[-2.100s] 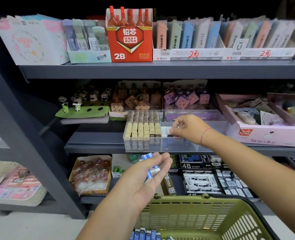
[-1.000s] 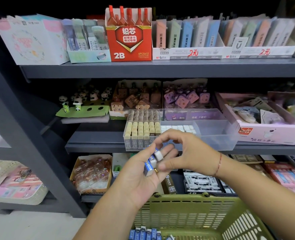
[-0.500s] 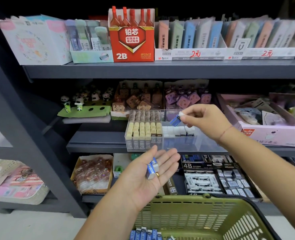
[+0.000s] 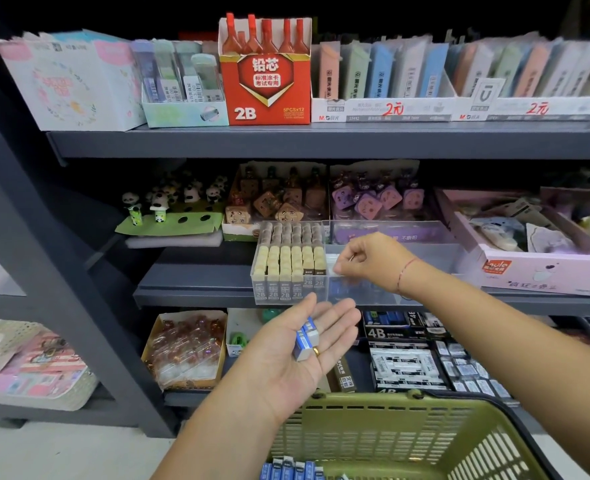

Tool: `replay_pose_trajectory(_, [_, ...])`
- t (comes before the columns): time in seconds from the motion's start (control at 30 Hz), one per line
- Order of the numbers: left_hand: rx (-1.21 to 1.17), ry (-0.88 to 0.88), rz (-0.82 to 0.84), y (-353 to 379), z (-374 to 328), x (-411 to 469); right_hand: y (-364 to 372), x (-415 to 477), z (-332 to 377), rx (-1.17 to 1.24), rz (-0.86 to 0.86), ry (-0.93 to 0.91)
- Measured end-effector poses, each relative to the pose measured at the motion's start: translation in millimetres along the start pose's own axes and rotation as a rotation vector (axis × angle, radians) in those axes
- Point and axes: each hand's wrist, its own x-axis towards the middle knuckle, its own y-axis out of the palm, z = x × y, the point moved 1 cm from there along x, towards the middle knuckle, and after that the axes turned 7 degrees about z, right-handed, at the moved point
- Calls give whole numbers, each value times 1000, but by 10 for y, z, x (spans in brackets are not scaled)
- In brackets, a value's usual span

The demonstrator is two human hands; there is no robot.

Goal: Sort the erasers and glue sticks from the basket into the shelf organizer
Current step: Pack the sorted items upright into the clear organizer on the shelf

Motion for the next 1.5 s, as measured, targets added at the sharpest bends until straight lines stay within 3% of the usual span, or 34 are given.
replay_pose_trajectory(0.17, [-6, -5, -7, 9, 20, 2, 39, 11, -16, 66, -57, 58])
replay_pose_trajectory(0.5, [7, -9, -41, -38, 22, 11, -62, -109, -5, 66, 94, 58])
replay_pose_trajectory(0.67, [17, -13, -22, -28, 27, 14, -158, -203, 2, 124, -99, -49])
replay_pose_trajectory(0.77, [48, 4, -8, -19, 33, 23, -148, -400, 151, 242, -12, -187])
replay_pose_trajectory(0.93, [45, 27, 7, -24, 31, 55, 110, -739, 315, 42, 112, -340])
replay_pose_trajectory(1.13, [62, -26, 95, 2, 39, 10, 304, -739, 322, 321, 210, -311])
replay_pose_trajectory(1.37, [98, -80, 117, 6, 59, -37, 227, -707, 244, 463, 318, -357])
replay_pose_trajectory(1.5, [109, -77, 77, 35, 54, -27, 161, -656, 202, 602, 277, -230])
